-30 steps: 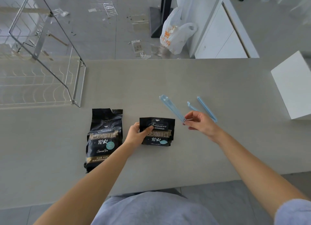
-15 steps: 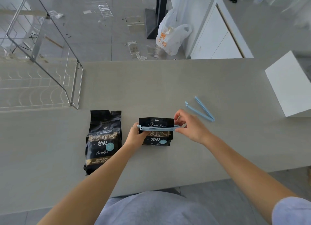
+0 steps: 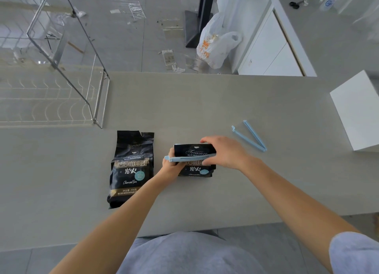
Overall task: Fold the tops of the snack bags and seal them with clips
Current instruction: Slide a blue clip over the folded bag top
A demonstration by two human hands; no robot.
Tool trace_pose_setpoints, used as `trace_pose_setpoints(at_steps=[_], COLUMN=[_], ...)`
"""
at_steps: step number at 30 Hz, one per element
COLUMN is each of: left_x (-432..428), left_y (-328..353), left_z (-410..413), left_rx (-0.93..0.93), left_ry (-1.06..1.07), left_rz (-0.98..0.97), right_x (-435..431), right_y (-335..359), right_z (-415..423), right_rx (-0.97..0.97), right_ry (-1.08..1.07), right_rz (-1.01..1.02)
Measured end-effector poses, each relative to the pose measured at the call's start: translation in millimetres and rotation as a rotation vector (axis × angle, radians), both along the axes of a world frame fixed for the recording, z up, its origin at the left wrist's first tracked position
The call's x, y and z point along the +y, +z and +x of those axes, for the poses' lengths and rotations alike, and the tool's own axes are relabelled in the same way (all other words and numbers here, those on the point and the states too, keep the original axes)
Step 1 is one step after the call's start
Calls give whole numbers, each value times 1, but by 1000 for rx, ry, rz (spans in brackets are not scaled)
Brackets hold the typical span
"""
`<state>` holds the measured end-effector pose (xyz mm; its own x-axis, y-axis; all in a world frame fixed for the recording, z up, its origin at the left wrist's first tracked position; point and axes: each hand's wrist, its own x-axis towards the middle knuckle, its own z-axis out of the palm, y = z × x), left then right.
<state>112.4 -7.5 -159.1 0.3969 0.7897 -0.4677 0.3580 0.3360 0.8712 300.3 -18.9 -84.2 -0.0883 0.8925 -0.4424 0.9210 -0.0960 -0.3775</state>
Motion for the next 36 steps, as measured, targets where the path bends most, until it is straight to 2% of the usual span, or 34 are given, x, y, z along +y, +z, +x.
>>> trace_pose_setpoints(at_steps=[5, 9, 13, 18, 27, 33, 36], left_x=[-3, 2, 1, -1, 13, 13, 13], left_y=[3, -2, 1, -3, 2, 7, 9], left_z=[-6, -15, -14, -16, -35, -47, -57], left_rx=[-98, -43, -160, -204, -193, -254, -173], left_ry=[62, 16, 73, 165, -46, -14, -21], left_rz=[10, 86, -6, -104, -158, -159, -67], right_x=[19, 25, 25, 22, 18, 16, 15], right_y=[1, -3, -9, -12, -14, -15, -17], right_z=[-29, -50, -68, -72, -71, -68, -68], right_rx=[-170, -128, -100, -72, -33, -23, -28], right_ry=[179, 181, 147, 106, 44, 18, 34], right_rz=[-21, -12, 38, 91, 144, 169, 182])
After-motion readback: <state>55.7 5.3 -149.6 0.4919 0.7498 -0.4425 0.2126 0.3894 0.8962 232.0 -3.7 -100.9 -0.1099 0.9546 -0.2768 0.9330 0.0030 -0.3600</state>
